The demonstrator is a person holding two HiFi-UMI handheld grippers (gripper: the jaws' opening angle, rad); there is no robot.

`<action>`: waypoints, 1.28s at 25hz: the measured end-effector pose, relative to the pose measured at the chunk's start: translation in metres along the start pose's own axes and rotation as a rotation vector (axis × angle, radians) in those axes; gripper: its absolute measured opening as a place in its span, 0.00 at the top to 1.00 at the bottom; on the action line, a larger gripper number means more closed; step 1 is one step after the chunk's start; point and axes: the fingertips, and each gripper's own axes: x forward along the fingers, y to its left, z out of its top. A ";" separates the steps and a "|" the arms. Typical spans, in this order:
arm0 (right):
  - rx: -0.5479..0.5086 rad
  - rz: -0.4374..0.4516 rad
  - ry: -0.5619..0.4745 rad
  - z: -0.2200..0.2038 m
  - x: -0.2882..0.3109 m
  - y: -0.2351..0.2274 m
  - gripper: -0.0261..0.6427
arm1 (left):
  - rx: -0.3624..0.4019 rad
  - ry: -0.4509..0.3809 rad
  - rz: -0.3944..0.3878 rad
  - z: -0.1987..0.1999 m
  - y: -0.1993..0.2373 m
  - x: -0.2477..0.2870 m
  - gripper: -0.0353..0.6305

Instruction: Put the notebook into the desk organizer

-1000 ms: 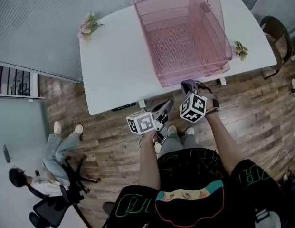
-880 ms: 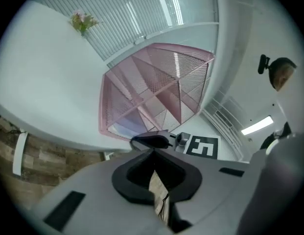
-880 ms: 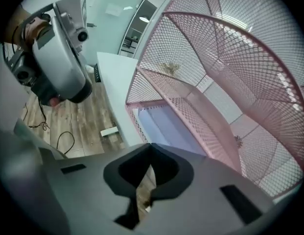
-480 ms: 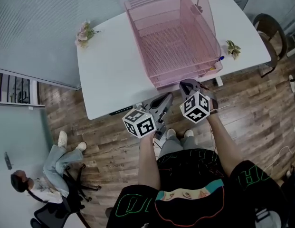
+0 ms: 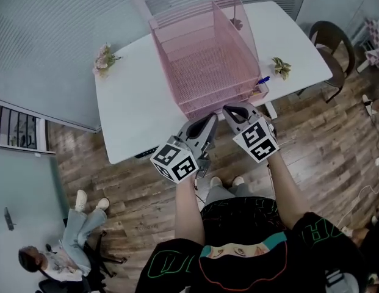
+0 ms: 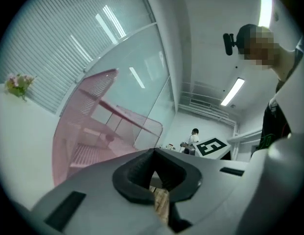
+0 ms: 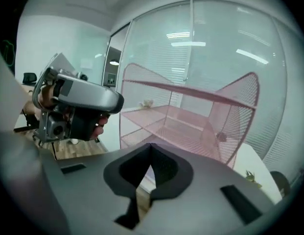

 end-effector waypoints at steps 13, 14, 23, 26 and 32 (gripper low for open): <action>0.088 -0.178 -0.270 0.097 -0.089 -0.069 0.96 | 0.385 -0.088 0.166 0.101 -0.046 0.019 0.95; 0.095 -0.191 -0.293 0.105 -0.093 -0.076 0.96 | 0.407 -0.088 0.219 0.110 -0.042 0.019 0.95; 0.204 -0.313 -0.398 0.137 -0.115 -0.111 0.96 | 0.497 -0.174 0.539 0.159 -0.026 -0.003 0.95; 0.215 -0.310 -0.401 0.135 -0.113 -0.111 0.96 | 0.504 -0.179 0.622 0.162 -0.015 -0.011 0.95; 0.203 -0.288 -0.412 0.141 -0.108 -0.111 0.96 | 0.492 -0.179 0.696 0.165 0.000 -0.022 0.95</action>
